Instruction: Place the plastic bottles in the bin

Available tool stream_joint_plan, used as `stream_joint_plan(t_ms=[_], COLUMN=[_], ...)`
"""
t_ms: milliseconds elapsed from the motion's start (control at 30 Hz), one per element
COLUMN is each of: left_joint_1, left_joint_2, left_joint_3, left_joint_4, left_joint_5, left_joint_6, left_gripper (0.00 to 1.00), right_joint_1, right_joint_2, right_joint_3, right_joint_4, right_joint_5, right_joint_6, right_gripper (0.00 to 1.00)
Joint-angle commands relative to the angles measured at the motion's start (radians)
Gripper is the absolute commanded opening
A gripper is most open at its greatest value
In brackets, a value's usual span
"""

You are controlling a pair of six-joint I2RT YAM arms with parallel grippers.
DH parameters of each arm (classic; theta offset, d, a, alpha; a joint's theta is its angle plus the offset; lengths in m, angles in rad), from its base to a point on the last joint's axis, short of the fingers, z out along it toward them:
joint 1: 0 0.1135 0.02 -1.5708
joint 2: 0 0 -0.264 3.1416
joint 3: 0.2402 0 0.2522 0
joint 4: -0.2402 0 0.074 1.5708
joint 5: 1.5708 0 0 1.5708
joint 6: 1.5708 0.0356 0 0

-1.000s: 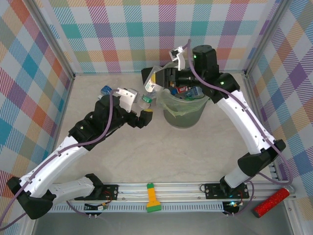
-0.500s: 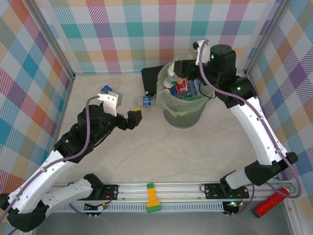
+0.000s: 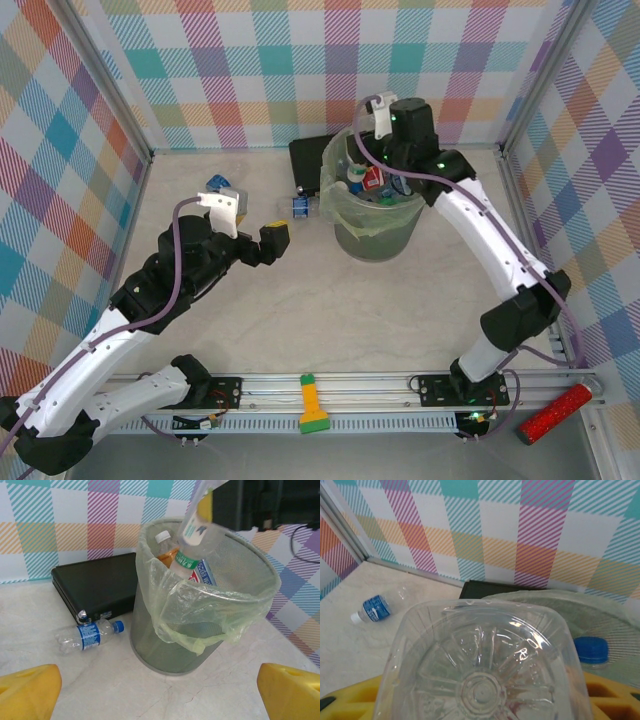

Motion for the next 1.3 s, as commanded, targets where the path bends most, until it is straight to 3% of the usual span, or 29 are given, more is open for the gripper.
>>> stream_joint_plan(t_ms=[0, 400, 800, 1267], left_joint_1=[-0.006, -0.006, -0.007, -0.006], left_joint_2=[-0.015, 0.005, -0.005, -0.053], left_joint_3=[-0.004, -0.008, -0.014, -0.026], left_joint_4=[0.005, 0.011, 0.022, -0.015], left_joint_5=[-0.025, -0.024, -0.016, -0.036], left_joint_6=[-0.012, -0.014, -0.03, -0.038], left_gripper=[1.0, 1.0, 1.0, 1.0], right_joint_1=[0.004, 0.007, 0.005, 0.002], right_joint_2=[0.029, 0.059, 0.039, 0.167], right_joint_3=[0.008, -0.021, 0.058, 0.063], right_joint_4=[0.01, -0.058, 0.071, 0.118], right_joint_5=[-0.049, -0.068, 0.069, 0.047], right_joint_6=[-0.008, -0.009, -0.093, -0.085], right_gripper=[0.56, 0.56, 0.56, 0.57])
